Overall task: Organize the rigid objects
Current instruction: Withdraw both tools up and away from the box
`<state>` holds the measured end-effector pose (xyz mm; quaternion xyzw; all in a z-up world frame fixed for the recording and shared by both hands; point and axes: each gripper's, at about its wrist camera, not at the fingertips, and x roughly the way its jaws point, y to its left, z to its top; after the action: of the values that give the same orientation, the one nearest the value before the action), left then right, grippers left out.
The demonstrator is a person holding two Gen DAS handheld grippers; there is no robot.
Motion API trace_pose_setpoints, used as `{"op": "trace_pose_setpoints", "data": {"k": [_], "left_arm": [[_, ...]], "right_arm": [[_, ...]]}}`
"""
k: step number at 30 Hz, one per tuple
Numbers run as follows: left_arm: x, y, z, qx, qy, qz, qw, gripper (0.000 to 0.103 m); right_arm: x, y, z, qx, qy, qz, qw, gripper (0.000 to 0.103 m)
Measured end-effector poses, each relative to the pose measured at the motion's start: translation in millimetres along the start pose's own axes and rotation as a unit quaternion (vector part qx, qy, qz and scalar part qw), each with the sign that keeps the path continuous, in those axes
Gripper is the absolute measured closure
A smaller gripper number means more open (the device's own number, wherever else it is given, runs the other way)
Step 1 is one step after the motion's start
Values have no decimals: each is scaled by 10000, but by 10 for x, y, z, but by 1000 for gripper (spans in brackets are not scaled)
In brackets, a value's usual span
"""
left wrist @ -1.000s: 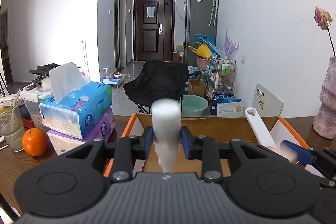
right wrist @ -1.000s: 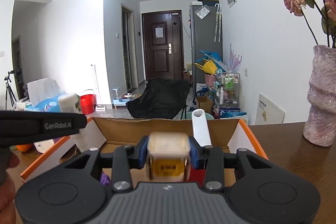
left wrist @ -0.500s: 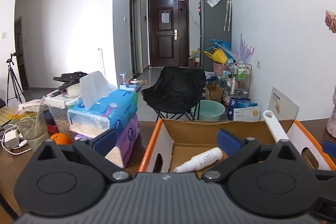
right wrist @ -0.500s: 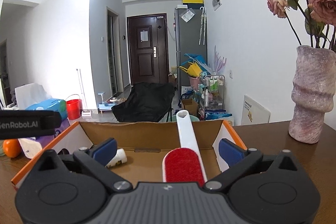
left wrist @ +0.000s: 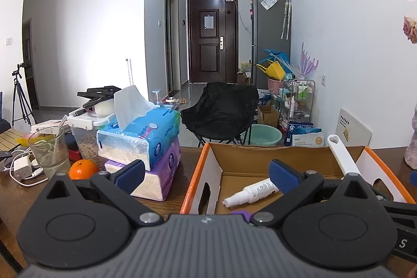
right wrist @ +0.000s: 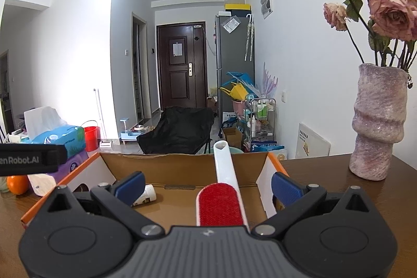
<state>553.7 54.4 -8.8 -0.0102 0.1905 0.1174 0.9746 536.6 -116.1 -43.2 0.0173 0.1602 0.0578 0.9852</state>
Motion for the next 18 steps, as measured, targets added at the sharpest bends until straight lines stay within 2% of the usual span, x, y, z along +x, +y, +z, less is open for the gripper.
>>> {"op": "trace_pose_setpoints", "data": {"k": [18], "left_arm": [[-397, 163, -201, -68, 144, 51, 9999, 0]], "right_arm": [[-531, -171, -100, 66, -62, -135, 9999, 0]]}}
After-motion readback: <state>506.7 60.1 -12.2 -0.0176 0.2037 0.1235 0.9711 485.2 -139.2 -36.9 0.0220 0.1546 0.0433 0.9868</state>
